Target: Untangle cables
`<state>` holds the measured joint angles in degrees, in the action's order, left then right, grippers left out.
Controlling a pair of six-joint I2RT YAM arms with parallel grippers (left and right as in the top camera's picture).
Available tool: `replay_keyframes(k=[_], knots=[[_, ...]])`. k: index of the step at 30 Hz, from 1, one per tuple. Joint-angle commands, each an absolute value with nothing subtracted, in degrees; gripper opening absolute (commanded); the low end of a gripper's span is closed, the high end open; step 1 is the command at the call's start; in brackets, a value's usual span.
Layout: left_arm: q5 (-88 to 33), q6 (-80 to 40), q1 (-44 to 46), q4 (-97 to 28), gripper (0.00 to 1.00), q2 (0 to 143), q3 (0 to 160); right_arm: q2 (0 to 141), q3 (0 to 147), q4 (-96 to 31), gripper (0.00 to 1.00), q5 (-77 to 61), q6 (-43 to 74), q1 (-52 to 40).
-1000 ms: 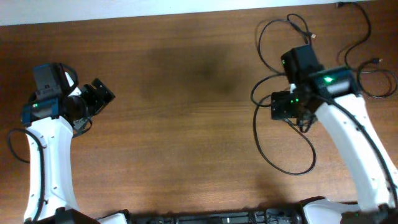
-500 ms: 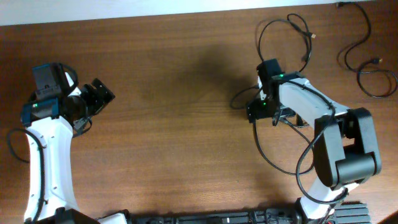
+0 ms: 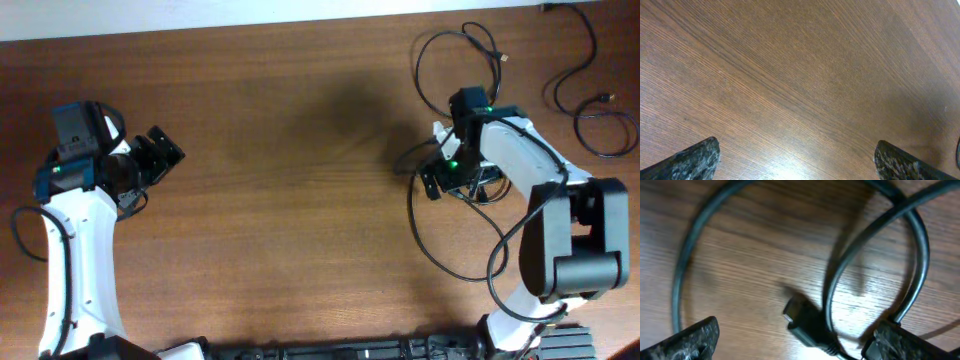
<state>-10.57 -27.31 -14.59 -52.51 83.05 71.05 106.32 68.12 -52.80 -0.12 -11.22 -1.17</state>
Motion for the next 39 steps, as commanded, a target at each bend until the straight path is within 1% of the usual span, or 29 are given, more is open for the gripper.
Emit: replay_keyframes(k=[1, 3, 7, 8, 9, 12, 15, 18, 19, 20, 22, 24, 25, 28, 30, 33, 36, 38, 39], knots=[[-10.94, -27.81, -14.70, -52.42, 0.99, 83.05, 70.85, 105.38, 65.08, -52.45, 1.00, -7.22, -14.48, -0.23], [-10.94, -27.81, -14.70, -52.42, 0.99, 83.05, 70.85, 105.38, 62.24, -51.99, 1.00, -10.46, -14.57, -0.27], [-10.94, -27.81, -14.70, -52.42, 0.99, 83.05, 70.85, 105.38, 60.80, -54.28, 1.00, -24.80, -14.59, -0.36], [-10.94, -27.81, -14.70, -52.42, 0.99, 83.05, 70.85, 105.38, 60.80, -55.16, 1.00, -25.43, -14.59, -0.49], [-10.94, -27.81, -14.70, -52.42, 0.99, 83.05, 70.85, 105.38, 60.80, -55.53, 0.99, -24.71, -14.59, -0.86], [-10.94, -27.81, -14.70, -52.42, 0.99, 83.05, 70.85, 105.38, 60.73, -55.42, 0.99, -21.43, -14.52, -3.31], [-10.94, -27.81, -14.70, -52.42, 0.99, 83.05, 70.85, 105.38, 60.18, -53.47, 0.99, -16.43, -7.75, -7.60], [-10.94, -27.81, -14.70, -52.42, 0.99, 83.05, 70.85, 105.38, 57.95, -49.45, 0.99, -9.47, -1.26, -14.79], [-10.94, -27.81, -14.70, -52.42, 0.99, 83.05, 70.85, 105.38, 57.06, -48.93, 0.99, -8.08, -0.95, -16.86], [-10.94, -27.81, -14.70, -52.42, 0.99, 83.05, 70.85, 105.38, 56.38, -48.34, 0.99, -8.01, -0.93, -17.93], [-10.94, -27.81, -14.70, -52.42, 0.99, 83.05, 70.85, 105.43, 54.15, -46.11, 0.99, -4.91, 4.27, -19.90], [-10.94, -27.81, -14.70, -52.42, 0.99, 83.05, 70.85, 105.47, 51.70, -43.83, 0.99, -3.79, 7.88, -19.86], [-10.94, -27.81, -14.70, -52.42, 0.99, 83.05, 70.85, 105.47, 50.96, -42.68, 0.94, -3.84, 9.47, -19.86], [-10.94, -27.81, -14.70, -52.42, 0.99, 83.05, 70.85, 105.47, 50.26, -38.22, 0.32, -3.77, 13.21, -19.70], [-10.94, -27.81, -14.70, -52.42, 0.99, 83.05, 70.85, 105.47, 50.28, -35.59, 0.21, -3.57, 14.28, -18.59], [-10.94, -27.81, -14.70, -52.42, 0.99, 83.05, 70.85, 105.47, 50.81, -34.68, 0.04, -1.76, 14.26, -12.21], [-10.94, -27.81, -14.70, -52.42, 0.99, 83.05, 70.85, 105.47, 52.47, -34.89, 0.04, 2.09, 13.98, 0.10], [-10.94, -27.81, -14.70, -52.42, 0.99, 83.05, 70.85, 105.47, 53.84, -34.92, 0.04, 2.24, 13.98, 7.90], [-10.94, -27.81, -14.70, -52.42, 0.99, 83.05, 70.85, 105.47, 55.05, -34.63, 0.04, 2.22, 13.96, 13.47]])
